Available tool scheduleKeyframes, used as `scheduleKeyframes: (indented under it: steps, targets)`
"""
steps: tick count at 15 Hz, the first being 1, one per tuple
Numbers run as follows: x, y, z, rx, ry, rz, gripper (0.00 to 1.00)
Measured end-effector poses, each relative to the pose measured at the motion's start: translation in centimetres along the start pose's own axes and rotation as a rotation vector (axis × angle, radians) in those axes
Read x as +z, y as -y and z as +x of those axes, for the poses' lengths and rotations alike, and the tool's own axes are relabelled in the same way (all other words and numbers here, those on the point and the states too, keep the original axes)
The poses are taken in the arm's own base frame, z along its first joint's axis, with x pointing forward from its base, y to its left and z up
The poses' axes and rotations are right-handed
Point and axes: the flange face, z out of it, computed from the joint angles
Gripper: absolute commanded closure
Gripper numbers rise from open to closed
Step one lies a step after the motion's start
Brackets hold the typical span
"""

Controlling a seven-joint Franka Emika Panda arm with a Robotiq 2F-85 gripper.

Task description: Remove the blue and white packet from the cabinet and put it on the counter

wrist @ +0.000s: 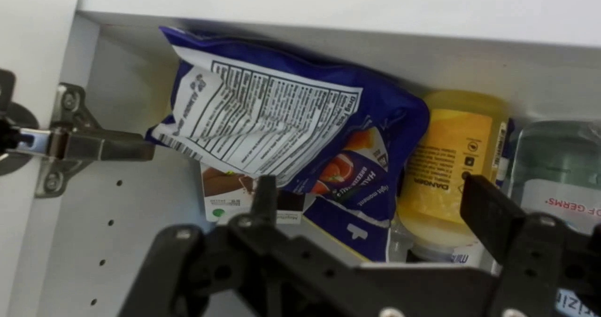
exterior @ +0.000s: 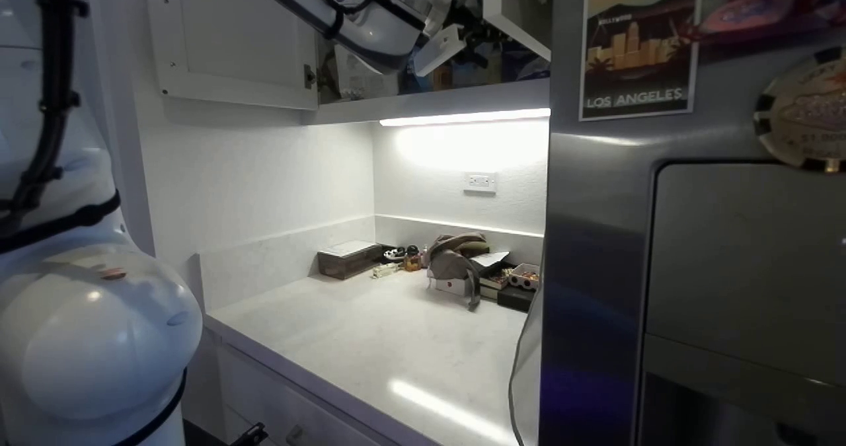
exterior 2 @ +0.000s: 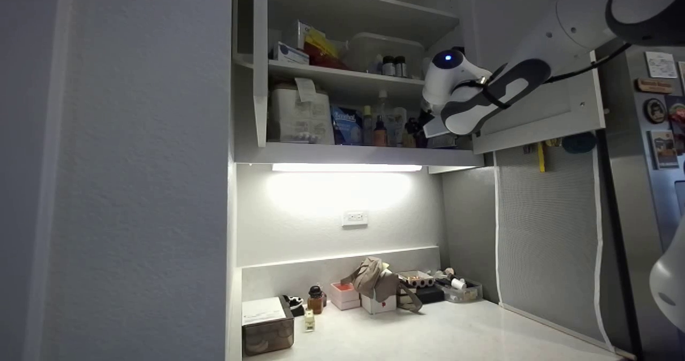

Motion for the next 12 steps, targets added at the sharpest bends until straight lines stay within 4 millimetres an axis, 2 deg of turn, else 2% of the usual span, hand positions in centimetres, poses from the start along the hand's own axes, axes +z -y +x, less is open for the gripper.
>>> scheduleKeyframes:
  steps: [5,6,7,12]
  targets:
    - [1.7,0.8,0.0,-0.035,-0.004,-0.011,0.00]
    - [1.9,0.9,0.1,-0.040,-0.006,-0.013,0.25]
    - [2.2,1.0,0.2,-0.041,-0.006,-0.014,0.26]
    - [2.6,1.6,0.7,-0.055,-0.019,-0.013,0.64]
